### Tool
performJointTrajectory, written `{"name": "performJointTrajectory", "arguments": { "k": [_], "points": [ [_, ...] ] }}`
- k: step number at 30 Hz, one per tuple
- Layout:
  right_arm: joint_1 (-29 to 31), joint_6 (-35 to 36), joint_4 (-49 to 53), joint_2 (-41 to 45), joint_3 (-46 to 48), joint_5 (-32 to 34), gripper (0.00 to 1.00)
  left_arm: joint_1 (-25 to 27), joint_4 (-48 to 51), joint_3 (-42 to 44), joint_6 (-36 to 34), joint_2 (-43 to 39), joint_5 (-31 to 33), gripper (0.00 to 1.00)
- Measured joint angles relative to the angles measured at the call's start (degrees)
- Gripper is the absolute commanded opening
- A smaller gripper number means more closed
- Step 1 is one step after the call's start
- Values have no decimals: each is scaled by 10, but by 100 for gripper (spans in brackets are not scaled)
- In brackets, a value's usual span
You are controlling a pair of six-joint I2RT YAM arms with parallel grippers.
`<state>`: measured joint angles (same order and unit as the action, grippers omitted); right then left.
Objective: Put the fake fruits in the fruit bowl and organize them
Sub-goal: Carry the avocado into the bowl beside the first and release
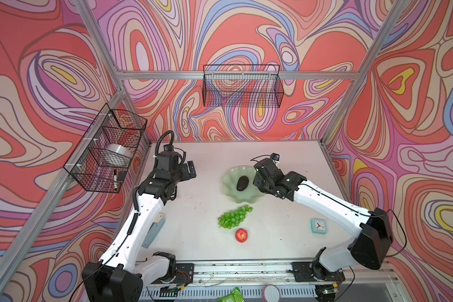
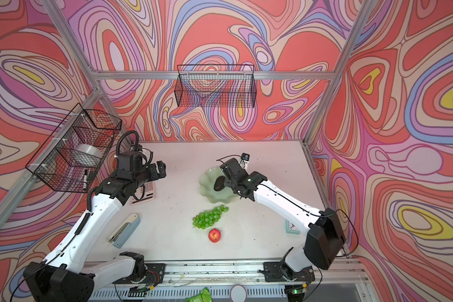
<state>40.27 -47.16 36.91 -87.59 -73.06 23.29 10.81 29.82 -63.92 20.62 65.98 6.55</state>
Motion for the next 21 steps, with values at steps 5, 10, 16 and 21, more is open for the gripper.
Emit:
{"name": "performJointTrajectory", "arguments": {
  "k": [5,10,16,21],
  "points": [
    [-21,20,-49,-75,-22,-21,47,0,0,7,0,-12,2,100],
    [-33,25,-82,-115,-24,-36,48,0,0,10,1,-22,2,100],
    [-42,18,-110,-159,-25,-54,49,0,0,11,2,-23,2,100],
    [-47,5,-123,-180,-20,-64,50,0,0,11,2,-23,2,100]
  ]
}}
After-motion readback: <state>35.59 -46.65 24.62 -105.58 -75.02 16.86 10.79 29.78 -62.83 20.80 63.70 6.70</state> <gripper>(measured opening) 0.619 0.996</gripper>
